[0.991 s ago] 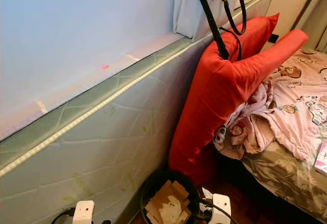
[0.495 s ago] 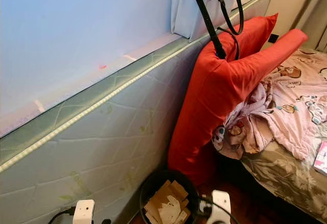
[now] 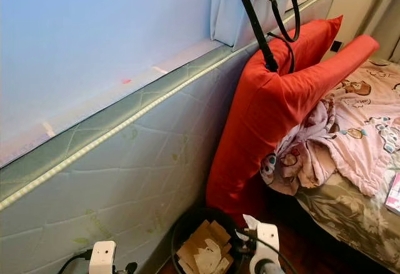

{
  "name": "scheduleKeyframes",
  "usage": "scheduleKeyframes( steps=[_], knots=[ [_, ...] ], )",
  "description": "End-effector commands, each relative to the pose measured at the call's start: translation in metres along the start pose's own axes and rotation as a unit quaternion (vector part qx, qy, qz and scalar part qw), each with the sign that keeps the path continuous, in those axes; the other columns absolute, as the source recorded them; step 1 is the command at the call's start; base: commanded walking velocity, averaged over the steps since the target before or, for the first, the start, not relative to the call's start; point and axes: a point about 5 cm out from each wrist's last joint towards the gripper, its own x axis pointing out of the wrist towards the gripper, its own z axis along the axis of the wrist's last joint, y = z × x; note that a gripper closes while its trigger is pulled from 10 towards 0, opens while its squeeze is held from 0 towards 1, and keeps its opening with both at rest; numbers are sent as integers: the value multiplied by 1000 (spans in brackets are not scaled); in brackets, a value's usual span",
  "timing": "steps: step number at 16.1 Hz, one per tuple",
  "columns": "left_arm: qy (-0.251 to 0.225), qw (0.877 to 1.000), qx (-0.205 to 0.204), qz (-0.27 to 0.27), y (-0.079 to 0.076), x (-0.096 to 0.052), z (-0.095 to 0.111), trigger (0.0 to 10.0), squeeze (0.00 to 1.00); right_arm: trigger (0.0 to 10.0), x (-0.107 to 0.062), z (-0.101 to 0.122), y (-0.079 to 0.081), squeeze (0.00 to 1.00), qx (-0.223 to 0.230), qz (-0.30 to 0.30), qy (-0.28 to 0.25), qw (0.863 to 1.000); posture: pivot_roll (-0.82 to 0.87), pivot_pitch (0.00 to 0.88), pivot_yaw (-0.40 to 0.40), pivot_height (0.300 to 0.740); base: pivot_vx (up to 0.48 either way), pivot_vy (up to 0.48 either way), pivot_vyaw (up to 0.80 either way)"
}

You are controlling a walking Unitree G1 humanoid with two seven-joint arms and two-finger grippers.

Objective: Clean up the room

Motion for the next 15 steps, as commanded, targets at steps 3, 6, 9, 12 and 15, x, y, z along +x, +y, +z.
scheduleKeyframes(
  steps=[3, 6, 9, 12, 15],
  knots=[
    [12, 1000, 7, 3, 2, -1, -4, 10000, 0, 10000, -1, -3, 0, 0, -4, 0, 1, 1000, -27, 0, -17, 740, 0, -204, 0],
    [13, 1000, 7, 4, 1, 0, -4, 10000, 0, 10000, -1, -2, -1, 0, -14, 0, -2, 1000, -27, 0, -19, 740, 0, -330, 0],
    [11, 1000, 1, 5, 1, -1, -4, 10000, 0, 10000, -1, 1, -1, 0, -17, 2, -8, 1000, -27, 0, -21, 740, 0, -203, 135],
    [12, 1000, -2, 5, 0, -1, -4, 10000, 0, 10000, 0, 3, 0, 0, -22, 10, -9, 1000, -28, 0, -23, 740, 0, 0, 721],
    [11, 1000, -5, 5, 0, -1, -4, 10000, 0, 10000, 0, 2, 2, 0, -22, 14, -7, 1000, -28, 0, -23, 740, 0, 0, 800]
  ],
)
